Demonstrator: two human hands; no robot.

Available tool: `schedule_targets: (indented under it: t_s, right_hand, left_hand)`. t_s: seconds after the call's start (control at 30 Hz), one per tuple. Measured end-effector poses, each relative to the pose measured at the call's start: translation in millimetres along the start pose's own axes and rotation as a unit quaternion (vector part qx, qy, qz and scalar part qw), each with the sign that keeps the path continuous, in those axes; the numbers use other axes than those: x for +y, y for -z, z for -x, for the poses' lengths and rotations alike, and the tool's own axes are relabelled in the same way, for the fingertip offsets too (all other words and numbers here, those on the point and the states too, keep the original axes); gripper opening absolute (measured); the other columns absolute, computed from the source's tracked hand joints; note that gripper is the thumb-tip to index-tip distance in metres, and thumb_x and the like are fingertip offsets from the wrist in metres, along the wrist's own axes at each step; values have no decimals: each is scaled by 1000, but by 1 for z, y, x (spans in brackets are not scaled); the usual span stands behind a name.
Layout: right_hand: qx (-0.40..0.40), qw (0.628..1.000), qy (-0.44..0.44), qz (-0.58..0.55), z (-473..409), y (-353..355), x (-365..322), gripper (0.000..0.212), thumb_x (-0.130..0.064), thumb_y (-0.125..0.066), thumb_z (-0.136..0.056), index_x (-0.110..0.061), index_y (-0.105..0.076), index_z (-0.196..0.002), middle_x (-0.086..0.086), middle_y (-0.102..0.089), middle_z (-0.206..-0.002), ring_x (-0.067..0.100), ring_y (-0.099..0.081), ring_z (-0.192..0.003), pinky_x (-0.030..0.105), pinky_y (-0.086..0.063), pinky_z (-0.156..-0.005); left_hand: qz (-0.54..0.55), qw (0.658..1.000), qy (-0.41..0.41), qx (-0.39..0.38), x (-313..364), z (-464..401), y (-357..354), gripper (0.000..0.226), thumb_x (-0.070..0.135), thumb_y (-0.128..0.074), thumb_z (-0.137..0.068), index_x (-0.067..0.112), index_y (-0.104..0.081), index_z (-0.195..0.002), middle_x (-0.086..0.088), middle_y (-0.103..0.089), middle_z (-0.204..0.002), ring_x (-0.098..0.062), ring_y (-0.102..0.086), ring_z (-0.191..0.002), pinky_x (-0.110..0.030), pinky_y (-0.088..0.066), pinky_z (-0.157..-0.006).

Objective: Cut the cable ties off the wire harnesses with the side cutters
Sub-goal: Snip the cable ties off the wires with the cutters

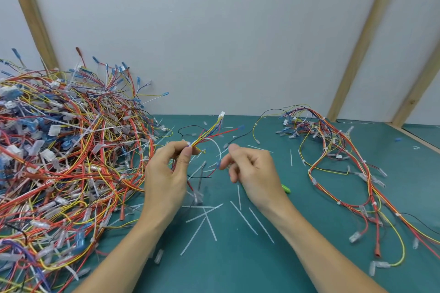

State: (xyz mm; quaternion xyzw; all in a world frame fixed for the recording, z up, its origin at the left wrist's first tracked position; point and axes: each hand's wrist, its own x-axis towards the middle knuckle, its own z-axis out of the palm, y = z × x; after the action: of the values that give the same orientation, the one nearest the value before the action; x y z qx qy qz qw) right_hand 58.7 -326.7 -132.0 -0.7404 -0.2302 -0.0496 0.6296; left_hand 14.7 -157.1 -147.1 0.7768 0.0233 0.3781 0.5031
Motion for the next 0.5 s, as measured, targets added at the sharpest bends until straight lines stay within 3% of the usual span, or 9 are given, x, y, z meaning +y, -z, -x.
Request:
schedule_targets:
  t_s: [0.07,0.13,0.2,0.33,0.4,0.5]
  right_hand:
    - [-4,1000,28,-11,3,-3,2,32,-35,-58,-94,-18,-77,-75,0,-61,-56,4,-48,-51,17,-38,-56]
    - [10,999,24,-39,3,-5,3,26,-34,-63,-93,-17,-77,-80,1,-68,-62,1,-52,-49,11,-37,-54]
    - [16,999,0,-39,3,-6,5,22,-41,-67,-90,-20,-75,-87,1,-73,-70,2,-55,-51,18,-42,-57]
    - [12,997,-14,72,7,-10,12,24,-44,-72,-91,-30,-67,-110,-11,-77,-81,9,-60,-54,35,-54,-66]
    - [11,996,-20,85,8,-11,12,27,-52,-65,-92,-28,-72,-102,-12,-77,-76,6,-65,-57,33,-53,-66]
    - [27,993,-27,110,8,-8,11,39,-55,-59,-93,-25,-74,-74,-9,-73,-62,4,-56,-45,26,-44,-57]
  left_hand:
    - [3,1000,-10,-5,2,0,-1,10,17,-63,-98,17,-73,-95,13,-74,-91,-6,-66,-90,-24,-49,-87]
    - [-2,1000,-27,-8,3,1,-1,8,17,-67,-95,16,-75,-95,14,-74,-90,-4,-66,-89,-19,-49,-85]
    - [-14,999,-51,-9,3,3,-2,5,19,-71,-92,19,-76,-94,14,-74,-90,-6,-67,-88,-24,-50,-84]
    - [-32,992,-116,-29,4,7,-5,10,24,-74,-86,20,-78,-95,17,-70,-89,-8,-66,-83,-33,-53,-77]
    - [-33,991,-125,-33,2,6,-6,13,25,-73,-86,18,-79,-95,11,-69,-87,-10,-66,-80,-36,-53,-75]
    - [-56,989,-133,-23,0,5,-6,13,28,-73,-86,20,-80,-94,9,-68,-85,-13,-65,-78,-48,-52,-74]
